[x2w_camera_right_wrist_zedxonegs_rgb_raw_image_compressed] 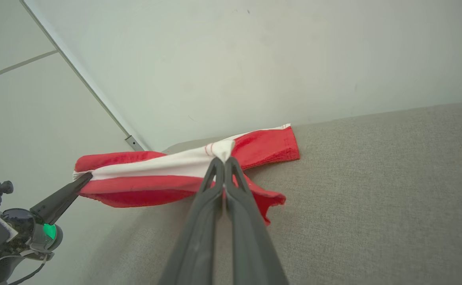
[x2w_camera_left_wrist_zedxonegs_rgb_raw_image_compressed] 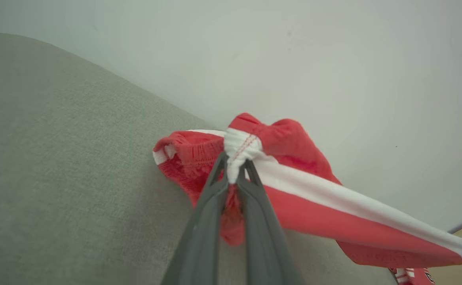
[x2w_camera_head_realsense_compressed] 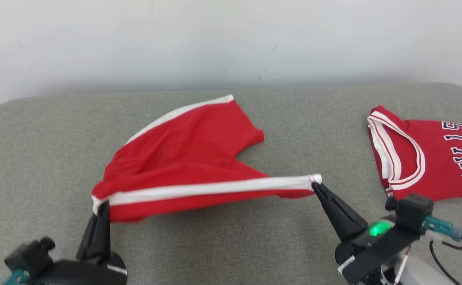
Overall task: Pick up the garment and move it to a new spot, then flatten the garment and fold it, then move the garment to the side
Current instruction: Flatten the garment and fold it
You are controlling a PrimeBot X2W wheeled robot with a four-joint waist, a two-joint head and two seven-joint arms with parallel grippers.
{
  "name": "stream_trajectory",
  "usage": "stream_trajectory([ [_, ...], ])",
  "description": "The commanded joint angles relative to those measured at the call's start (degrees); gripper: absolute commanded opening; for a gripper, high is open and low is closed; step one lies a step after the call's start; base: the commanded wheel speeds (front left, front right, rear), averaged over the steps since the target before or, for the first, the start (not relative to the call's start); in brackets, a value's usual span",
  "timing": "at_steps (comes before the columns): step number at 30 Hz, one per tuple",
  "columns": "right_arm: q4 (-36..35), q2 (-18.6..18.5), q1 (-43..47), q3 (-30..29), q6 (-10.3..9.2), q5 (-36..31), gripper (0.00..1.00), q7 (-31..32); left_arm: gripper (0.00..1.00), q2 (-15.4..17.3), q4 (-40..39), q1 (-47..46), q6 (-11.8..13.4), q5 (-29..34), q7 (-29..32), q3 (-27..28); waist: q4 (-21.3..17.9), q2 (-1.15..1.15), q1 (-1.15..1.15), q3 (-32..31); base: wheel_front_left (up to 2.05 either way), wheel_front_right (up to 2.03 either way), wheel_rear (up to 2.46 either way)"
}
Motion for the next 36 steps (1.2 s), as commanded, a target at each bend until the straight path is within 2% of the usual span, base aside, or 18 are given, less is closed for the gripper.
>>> stream_trajectory([
  [1,-1.0,-0.3,2.2,-1.1,-0.14,-0.2,0.0,0.4,0.0,-0.5,-0.6,2.6,0.0,0.3,-0.3,1.2,0.1,0.01,0.01,-1.6,0.0,0.0,0.0],
  [9,-4.2,1.6,11.8,-6.6,-0.14,-2.3,0.0,4.3,0.0,-2.2,0.4,10.3,-0.6,1.8,-0.3,1.0,1.5,0.01,0.01,-2.6,0.0,0.0,0.0],
  [17,-5.4,4.2,13.1,-10.5,-0.14,-6.2,0.0,7.3,0.0,-2.9,2.7,9.9,-1.5,3.1,-0.3,0.2,2.1,0.01,0.01,-2.6,0.0,0.0,0.0],
  [27,-4.3,4.4,7.3,-11.8,-0.14,-8.2,0.0,9.2,0.0,-2.6,3.0,4.7,-2.7,4.2,-0.1,0.8,3.5,0.01,0.01,-2.6,0.0,0.0,0.0],
  [36,7.6,5.0,-6.7,-9.6,-0.15,-7.6,0.0,7.5,0.0,-2.9,10.6,-5.5,-4.5,2.5,2.3,1.6,4.7,0.01,0.01,0.3,0.0,0.0,0.0],
])
